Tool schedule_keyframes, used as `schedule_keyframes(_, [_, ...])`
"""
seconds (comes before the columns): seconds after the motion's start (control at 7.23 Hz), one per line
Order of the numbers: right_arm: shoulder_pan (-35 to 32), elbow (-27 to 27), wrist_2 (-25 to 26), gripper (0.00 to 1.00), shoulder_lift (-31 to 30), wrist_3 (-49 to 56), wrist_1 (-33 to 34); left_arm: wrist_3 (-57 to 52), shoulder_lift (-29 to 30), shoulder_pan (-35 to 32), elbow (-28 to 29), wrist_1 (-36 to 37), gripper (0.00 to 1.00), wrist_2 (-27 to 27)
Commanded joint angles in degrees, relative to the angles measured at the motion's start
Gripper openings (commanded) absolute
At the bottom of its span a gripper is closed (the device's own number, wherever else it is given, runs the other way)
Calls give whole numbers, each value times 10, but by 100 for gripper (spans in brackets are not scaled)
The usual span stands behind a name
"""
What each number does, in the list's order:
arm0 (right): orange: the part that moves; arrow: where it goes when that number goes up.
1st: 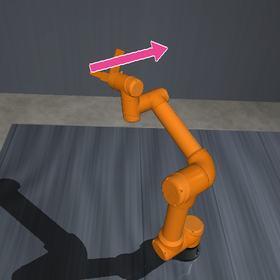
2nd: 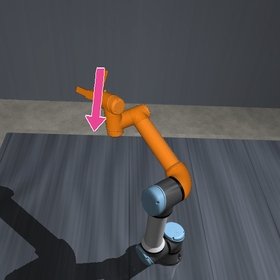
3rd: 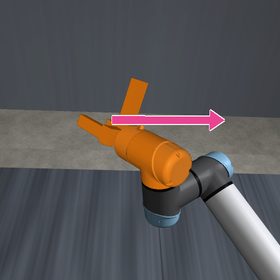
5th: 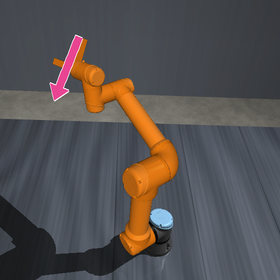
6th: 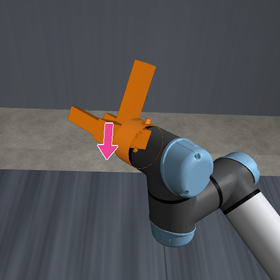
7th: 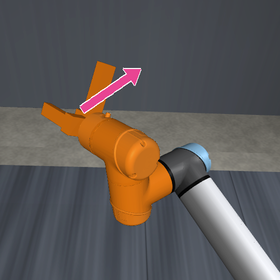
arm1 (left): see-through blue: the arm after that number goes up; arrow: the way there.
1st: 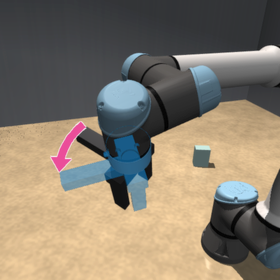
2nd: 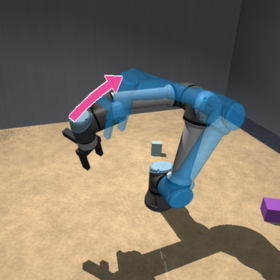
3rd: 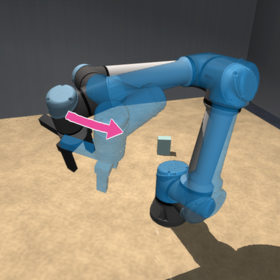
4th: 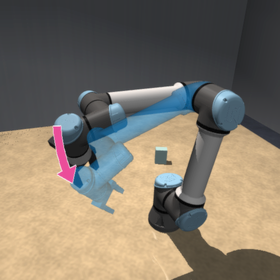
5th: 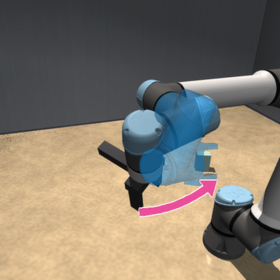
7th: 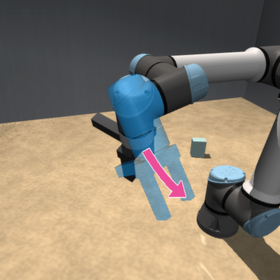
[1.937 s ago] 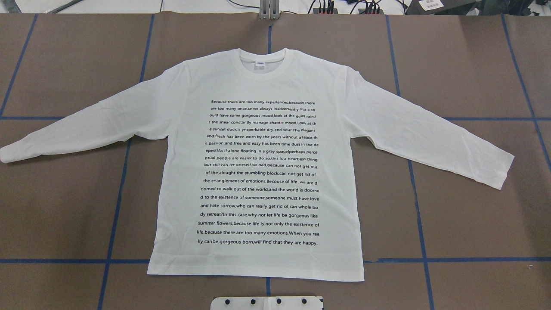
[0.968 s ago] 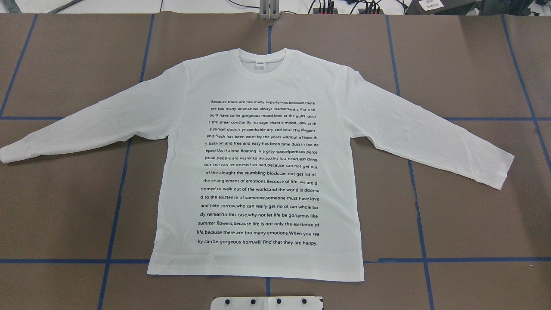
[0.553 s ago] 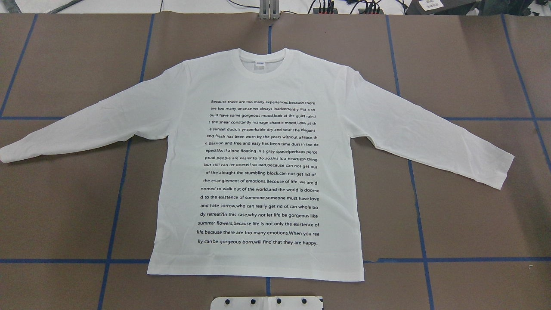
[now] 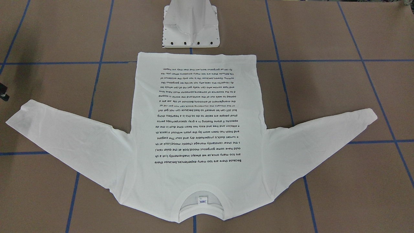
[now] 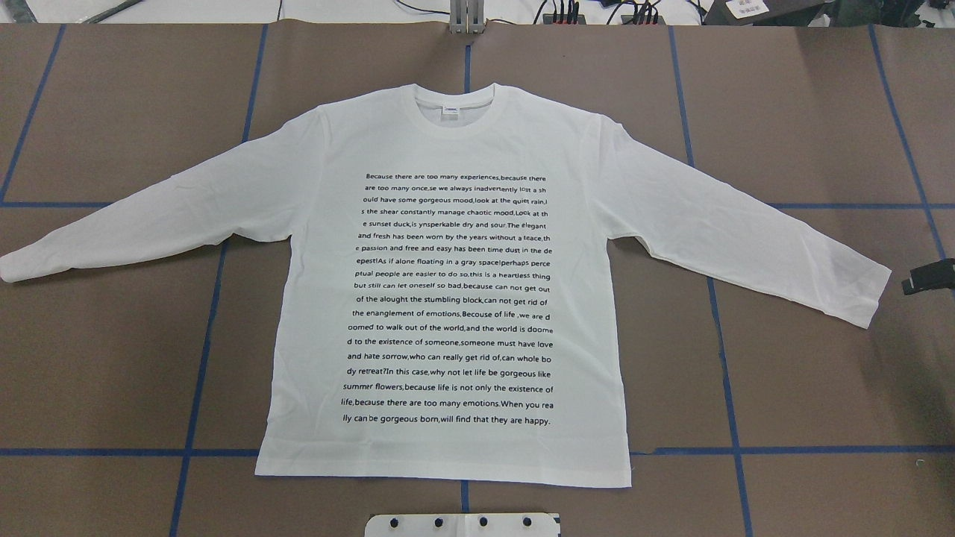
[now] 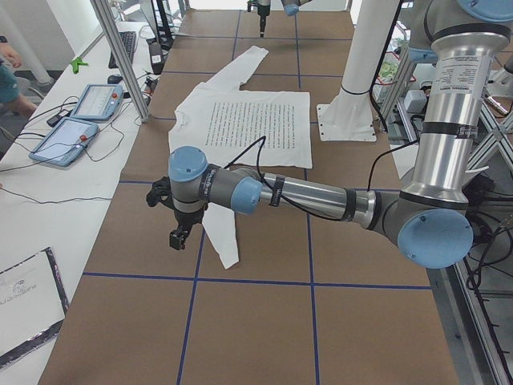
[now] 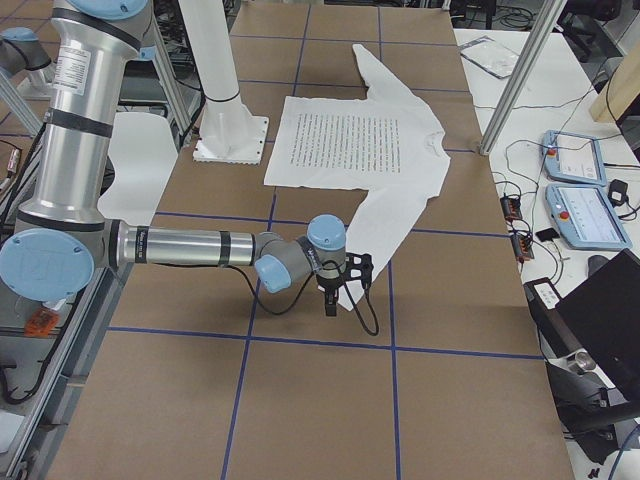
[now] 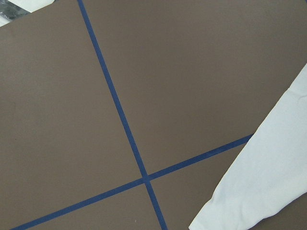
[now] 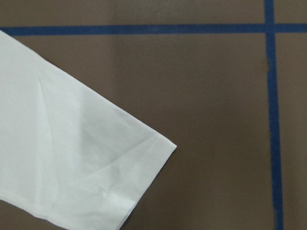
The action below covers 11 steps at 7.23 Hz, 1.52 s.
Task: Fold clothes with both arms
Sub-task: 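Lower the right gripper toward the cuff of the sleeve nearest it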
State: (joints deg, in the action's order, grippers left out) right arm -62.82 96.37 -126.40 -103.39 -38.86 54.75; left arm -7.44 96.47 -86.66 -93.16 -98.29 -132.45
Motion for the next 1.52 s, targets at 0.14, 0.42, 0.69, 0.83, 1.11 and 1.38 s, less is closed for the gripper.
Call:
schedule_keyframes(0.14, [54,-60,18,99,30,-35,-78,1,-1,0,-2,-9,100,-4])
schedule_keyframes(0.42, [55,-79,23,98,42,-34,-76,1,-1,0,-2,-9,100,-4])
schedule_keyframes(0.69, [56,-90,17,92,42,-34,-78,1,1,0,5,-17,100,-4])
schedule_keyframes(0.83, [55,-90,17,86,46,-34,-76,1,3,0,6,-17,100,-4])
schedule_keyframes(1.11, [55,-89,16,59,51,-34,-71,1,4,0,7,-17,100,-4])
schedule_keyframes(1.38, [56,-89,17,40,54,-34,-69,1,6,0,10,-17,100,-4])
